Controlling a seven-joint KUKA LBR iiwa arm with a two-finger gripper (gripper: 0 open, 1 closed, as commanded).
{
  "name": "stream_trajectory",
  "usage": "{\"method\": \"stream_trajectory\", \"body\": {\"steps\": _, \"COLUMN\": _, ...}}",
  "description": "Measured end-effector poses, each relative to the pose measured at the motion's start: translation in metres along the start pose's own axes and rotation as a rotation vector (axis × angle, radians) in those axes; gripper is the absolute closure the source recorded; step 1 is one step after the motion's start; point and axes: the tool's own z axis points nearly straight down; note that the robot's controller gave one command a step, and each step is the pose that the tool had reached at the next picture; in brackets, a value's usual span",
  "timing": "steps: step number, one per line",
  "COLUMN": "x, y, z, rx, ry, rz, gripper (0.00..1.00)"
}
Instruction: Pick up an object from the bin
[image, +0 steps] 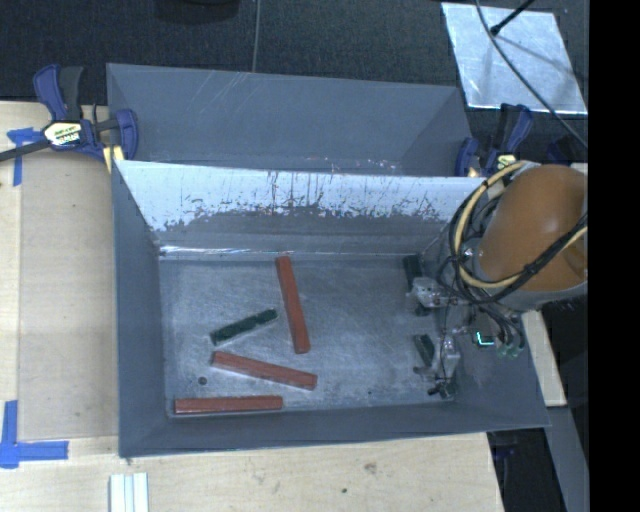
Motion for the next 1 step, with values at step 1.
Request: {"method": "stream_trajectory", "body": {"steps": 1, "x": 0.0003, "y": -0.0143, "z": 0.071, "rx": 0.0, "ry": -0.002, "rz": -0.185, "gripper": 0.0}}
